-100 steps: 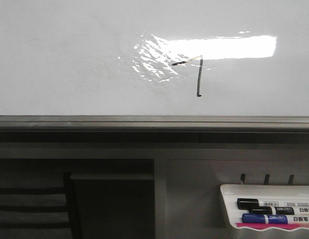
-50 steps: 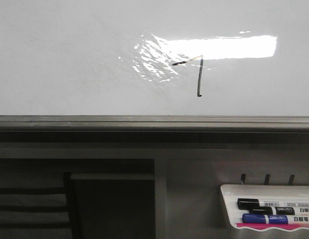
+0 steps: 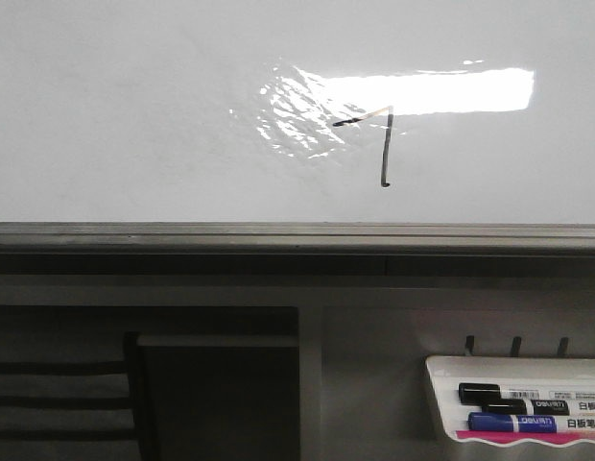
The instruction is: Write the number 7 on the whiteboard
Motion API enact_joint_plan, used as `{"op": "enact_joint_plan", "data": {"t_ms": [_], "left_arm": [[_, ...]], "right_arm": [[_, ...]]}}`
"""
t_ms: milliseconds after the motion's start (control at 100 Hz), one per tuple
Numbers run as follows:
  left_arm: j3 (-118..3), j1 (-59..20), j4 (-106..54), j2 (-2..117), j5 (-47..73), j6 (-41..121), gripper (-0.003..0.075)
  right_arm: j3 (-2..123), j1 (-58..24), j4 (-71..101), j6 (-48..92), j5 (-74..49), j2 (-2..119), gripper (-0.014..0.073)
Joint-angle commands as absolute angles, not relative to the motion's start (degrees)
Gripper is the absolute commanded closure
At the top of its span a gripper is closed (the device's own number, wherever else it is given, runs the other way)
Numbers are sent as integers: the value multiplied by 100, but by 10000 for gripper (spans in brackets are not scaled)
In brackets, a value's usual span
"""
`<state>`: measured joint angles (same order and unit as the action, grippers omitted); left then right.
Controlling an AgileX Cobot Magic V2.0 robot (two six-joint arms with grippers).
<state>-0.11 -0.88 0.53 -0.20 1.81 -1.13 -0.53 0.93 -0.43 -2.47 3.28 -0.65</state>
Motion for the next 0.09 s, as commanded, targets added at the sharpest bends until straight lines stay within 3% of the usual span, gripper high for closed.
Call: {"op": "enact_joint_plan", "data": {"t_ms": [0, 80], "left_arm": [[201, -107, 0, -193, -278, -120, 741], [201, -107, 0, -193, -278, -120, 741]], "right_arm": [[-218, 140, -43, -233, 756, -171, 665], [-218, 140, -43, -233, 756, -171, 665]]}}
